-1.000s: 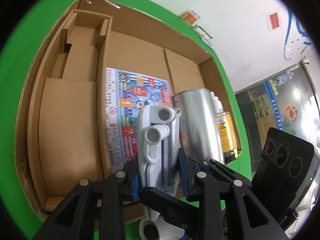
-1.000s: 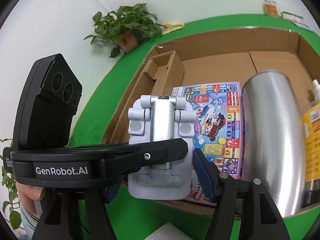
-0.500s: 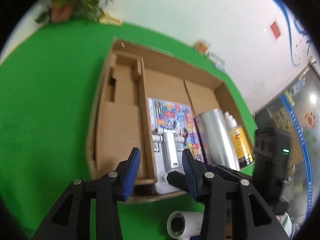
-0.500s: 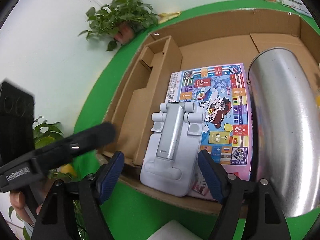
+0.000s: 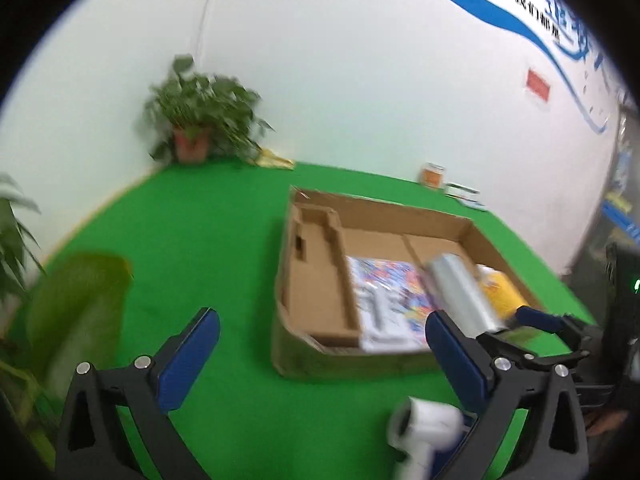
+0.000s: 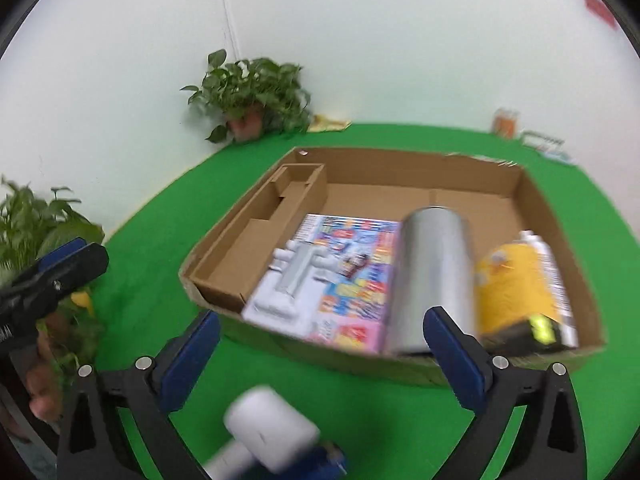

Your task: Organize rigid objects

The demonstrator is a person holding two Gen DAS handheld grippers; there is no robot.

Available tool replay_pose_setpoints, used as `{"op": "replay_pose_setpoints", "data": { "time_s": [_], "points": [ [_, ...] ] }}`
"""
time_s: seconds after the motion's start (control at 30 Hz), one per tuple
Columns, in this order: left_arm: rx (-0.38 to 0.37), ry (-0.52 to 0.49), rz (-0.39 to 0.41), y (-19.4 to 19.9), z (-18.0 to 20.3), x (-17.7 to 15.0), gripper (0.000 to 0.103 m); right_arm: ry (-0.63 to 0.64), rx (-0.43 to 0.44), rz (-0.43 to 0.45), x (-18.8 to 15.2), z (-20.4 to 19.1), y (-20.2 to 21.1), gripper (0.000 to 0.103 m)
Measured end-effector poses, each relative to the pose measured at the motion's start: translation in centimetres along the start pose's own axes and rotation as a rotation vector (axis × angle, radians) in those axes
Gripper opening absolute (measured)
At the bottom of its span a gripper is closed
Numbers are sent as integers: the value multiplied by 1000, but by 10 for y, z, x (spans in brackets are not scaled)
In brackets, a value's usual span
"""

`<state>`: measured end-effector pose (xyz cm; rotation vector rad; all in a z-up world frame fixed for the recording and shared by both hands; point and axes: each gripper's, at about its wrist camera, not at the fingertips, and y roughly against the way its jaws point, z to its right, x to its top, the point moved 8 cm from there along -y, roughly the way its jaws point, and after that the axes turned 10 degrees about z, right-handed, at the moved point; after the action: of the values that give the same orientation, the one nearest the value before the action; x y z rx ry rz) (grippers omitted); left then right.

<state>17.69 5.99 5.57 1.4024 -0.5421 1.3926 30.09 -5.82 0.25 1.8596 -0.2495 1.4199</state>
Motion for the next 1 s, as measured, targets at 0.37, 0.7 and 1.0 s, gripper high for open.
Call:
{"op": "replay_pose_setpoints", "data": {
  "time_s": [0.37, 0.7, 1.0],
  "points": [
    [-196, 36, -163, 22, 44, -53, 6, -15, 15, -17, -50, 10, 62, 78],
    [-194, 111, -231, 40, 54, -84, 102, -58, 64, -19, -82, 7, 88, 102],
    [-222, 136, -408, 67, 56, -140, 101, -29, 185, -108, -126, -5, 103, 101]
  ]
}}
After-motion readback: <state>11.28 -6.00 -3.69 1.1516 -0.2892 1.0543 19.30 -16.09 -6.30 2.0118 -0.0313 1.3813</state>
